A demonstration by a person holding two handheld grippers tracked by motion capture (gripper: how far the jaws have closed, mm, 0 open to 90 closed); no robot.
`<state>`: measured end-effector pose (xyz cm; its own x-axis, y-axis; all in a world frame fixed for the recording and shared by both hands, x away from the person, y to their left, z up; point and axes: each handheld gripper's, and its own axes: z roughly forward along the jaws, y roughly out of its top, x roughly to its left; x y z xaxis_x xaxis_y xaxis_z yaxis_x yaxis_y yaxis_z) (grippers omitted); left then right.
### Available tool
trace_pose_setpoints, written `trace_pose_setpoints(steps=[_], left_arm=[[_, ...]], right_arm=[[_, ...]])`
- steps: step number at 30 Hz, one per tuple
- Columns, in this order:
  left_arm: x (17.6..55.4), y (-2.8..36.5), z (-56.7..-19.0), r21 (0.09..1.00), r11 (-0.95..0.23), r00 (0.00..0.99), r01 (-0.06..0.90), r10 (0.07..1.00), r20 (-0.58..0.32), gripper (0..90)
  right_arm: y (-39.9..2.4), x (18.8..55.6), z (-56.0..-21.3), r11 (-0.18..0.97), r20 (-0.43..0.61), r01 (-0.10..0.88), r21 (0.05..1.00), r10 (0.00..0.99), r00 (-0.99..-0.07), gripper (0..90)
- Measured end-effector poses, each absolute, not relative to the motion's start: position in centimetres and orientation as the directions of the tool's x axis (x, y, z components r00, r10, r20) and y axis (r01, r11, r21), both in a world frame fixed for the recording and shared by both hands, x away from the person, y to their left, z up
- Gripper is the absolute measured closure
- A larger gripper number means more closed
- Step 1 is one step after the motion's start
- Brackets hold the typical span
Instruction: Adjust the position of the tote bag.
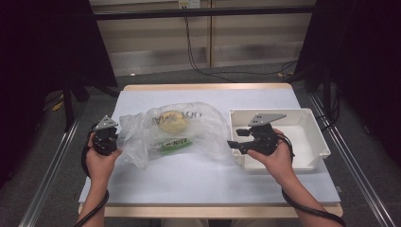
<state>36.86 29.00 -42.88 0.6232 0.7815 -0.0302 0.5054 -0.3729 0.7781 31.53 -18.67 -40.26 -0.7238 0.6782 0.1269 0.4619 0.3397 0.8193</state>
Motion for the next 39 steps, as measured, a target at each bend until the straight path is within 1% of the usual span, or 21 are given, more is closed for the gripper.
trace_pose_setpoints(steps=[1, 3, 4, 6, 7, 8, 9, 10, 11, 12, 13, 14, 17, 19, 22, 24, 25, 27, 34, 37, 39], left_arm=[[36.8, 28.9, -42.9, 0.777, -0.375, 0.621, 0.505, 0.783, -0.026, 90.0], [36.8, 28.7, -42.9, 0.779, -0.375, 0.625, 0.503, 0.780, -0.029, 90.0], [36.9, 28.7, -42.9, 0.778, -0.382, 0.631, 0.500, 0.775, -0.025, 90.0], [37.0, 28.6, -43.0, 0.779, -0.381, 0.634, 0.499, 0.773, -0.028, 90.0], [37.0, 28.6, -43.0, 0.774, -0.398, 0.642, 0.493, 0.767, -0.014, 90.0], [37.1, 28.6, -43.0, 0.772, -0.404, 0.644, 0.491, 0.765, -0.010, 90.0], [37.1, 28.5, -43.1, 0.775, -0.400, 0.644, 0.490, 0.765, -0.013, 90.0], [37.1, 28.5, -43.1, 0.774, -0.403, 0.646, 0.488, 0.763, -0.010, 90.0], [37.1, 28.4, -43.1, 0.776, -0.399, 0.646, 0.489, 0.763, -0.015, 90.0], [37.1, 28.4, -43.0, 0.777, -0.398, 0.651, 0.487, 0.759, -0.019, 90.0], [37.2, 28.5, -42.9, 0.781, -0.398, 0.652, 0.482, 0.758, -0.017, 90.0], [37.2, 28.6, -42.9, 0.784, -0.392, 0.652, 0.482, 0.758, -0.023, 90.0], [37.3, 28.7, -42.8, 0.790, -0.379, 0.646, 0.482, 0.763, -0.028, 90.0], [37.5, 28.9, -42.8, 0.791, -0.372, 0.641, 0.485, 0.767, -0.033, 90.0], [37.7, 29.1, -42.8, 0.795, -0.359, 0.639, 0.490, 0.767, -0.048, 90.0], [38.0, 29.1, -42.9, 0.792, -0.356, 0.638, 0.496, 0.769, -0.053, 90.0], [38.2, 28.9, -43.0, 0.792, -0.350, 0.639, 0.500, 0.766, -0.065, 90.0], [38.4, 28.7, -43.1, 0.781, -0.375, 0.649, 0.499, 0.759, -0.050, 90.0], [39.8, 28.3, -43.1, 0.785, -0.340, 0.626, 0.519, 0.775, -0.079, 90.0], [40.1, 28.0, -43.1, 0.782, -0.339, 0.631, 0.523, 0.771, -0.088, 90.0], [40.0, 27.8, -43.2, 0.781, -0.342, 0.634, 0.523, 0.768, -0.088, 90.0]], right_arm=[[-18.3, 31.9, -40.2, 0.331, 0.139, 0.471, 0.818, 0.681, -0.719, 35.5], [-17.3, 32.8, -40.2, 0.367, 0.098, 0.459, 0.809, 0.686, -0.721, 34.4], [-16.7, 33.9, -40.3, 0.352, 0.104, 0.468, 0.811, 0.700, -0.706, 32.4], [-16.5, 34.4, -40.4, 0.340, 0.120, 0.474, 0.812, 0.698, -0.706, 33.1], [-16.3, 34.9, -40.4, 0.335, 0.126, 0.479, 0.811, 0.700, -0.703, 36.3], [-16.1, 35.3, -40.4, 0.336, 0.118, 0.476, 0.813, 0.705, -0.700, 40.3], [-16.0, 35.6, -40.5, 0.335, 0.114, 0.475, 0.813, 0.709, -0.696, 47.8], [-15.9, 35.7, -40.4, 0.342, 0.106, 0.468, 0.815, 0.706, -0.700, 62.0], [-15.8, 35.7, -40.4, 0.354, 0.083, 0.449, 0.821, 0.704, -0.706, 69.1], [-15.7, 35.6, -40.3, 0.357, 0.085, 0.440, 0.824, 0.691, -0.718, 82.2], [-15.7, 35.6, -40.3, 0.357, 0.085, 0.440, 0.824, 0.691, -0.718, 82.2], [-15.7, 35.5, -40.3, 0.352, 0.099, 0.443, 0.825, 0.681, -0.726, 86.9], [-15.5, 34.8, -40.4, 0.334, 0.151, 0.464, 0.820, 0.657, -0.739, 88.8], [-15.2, 34.1, -40.3, 0.354, 0.143, 0.456, 0.817, 0.642, -0.754, 88.9], [-15.0, 33.1, -40.2, 0.338, 0.178, 0.465, 0.818, 0.620, -0.764, 88.9], [-15.1, 32.3, -40.2, 0.341, 0.177, 0.464, 0.817, 0.618, -0.766, 89.0], [-15.1, 32.0, -40.1, 0.342, 0.190, 0.474, 0.811, 0.614, -0.766, 89.0], [-15.3, 31.2, -39.9, 0.333, 0.206, 0.477, 0.813, 0.603, -0.771, 89.0], [-15.2, 29.1, -39.5, 0.318, 0.270, 0.509, 0.800, 0.566, -0.779, 88.5], [-15.2, 28.5, -39.5, 0.327, 0.245, 0.496, 0.805, 0.578, -0.779, 80.7], [-15.3, 28.6, -39.4, 0.343, 0.208, 0.480, 0.807, 0.596, -0.776, 72.0]])
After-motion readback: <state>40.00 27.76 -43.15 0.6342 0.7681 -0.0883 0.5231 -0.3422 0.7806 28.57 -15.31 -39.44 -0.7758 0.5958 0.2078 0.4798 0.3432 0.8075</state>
